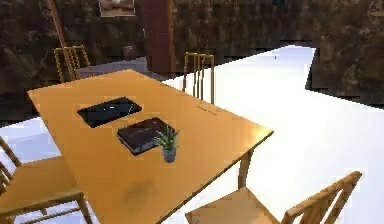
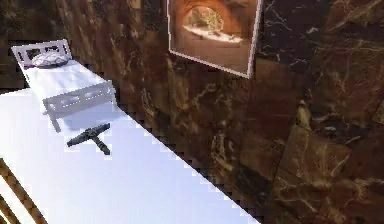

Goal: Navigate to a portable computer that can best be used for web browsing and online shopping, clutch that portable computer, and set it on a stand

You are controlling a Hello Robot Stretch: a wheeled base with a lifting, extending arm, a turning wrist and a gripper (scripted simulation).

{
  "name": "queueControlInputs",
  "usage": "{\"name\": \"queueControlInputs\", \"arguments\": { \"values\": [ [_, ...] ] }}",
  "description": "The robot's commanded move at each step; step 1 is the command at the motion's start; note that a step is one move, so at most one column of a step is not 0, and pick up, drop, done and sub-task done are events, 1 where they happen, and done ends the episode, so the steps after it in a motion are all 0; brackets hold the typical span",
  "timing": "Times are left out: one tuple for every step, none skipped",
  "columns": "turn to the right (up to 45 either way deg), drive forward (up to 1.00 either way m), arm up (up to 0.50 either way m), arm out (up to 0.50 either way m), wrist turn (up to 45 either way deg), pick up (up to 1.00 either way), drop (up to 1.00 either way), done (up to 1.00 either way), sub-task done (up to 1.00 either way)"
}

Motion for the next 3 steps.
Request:
{"name": "queueControlInputs", "arguments": {
  "values": [
    [45.0, 0.00, 0.00, 0.00, 0.0, 0.00, 0.00, 0.00, 0.00],
    [27.0, 0.00, 0.00, 0.00, 0.0, 0.00, 0.00, 0.00, 0.00],
    [0.0, 0.40, 0.00, 0.00, 0.0, 0.00, 0.00, 0.00, 0.00]
  ]
}}
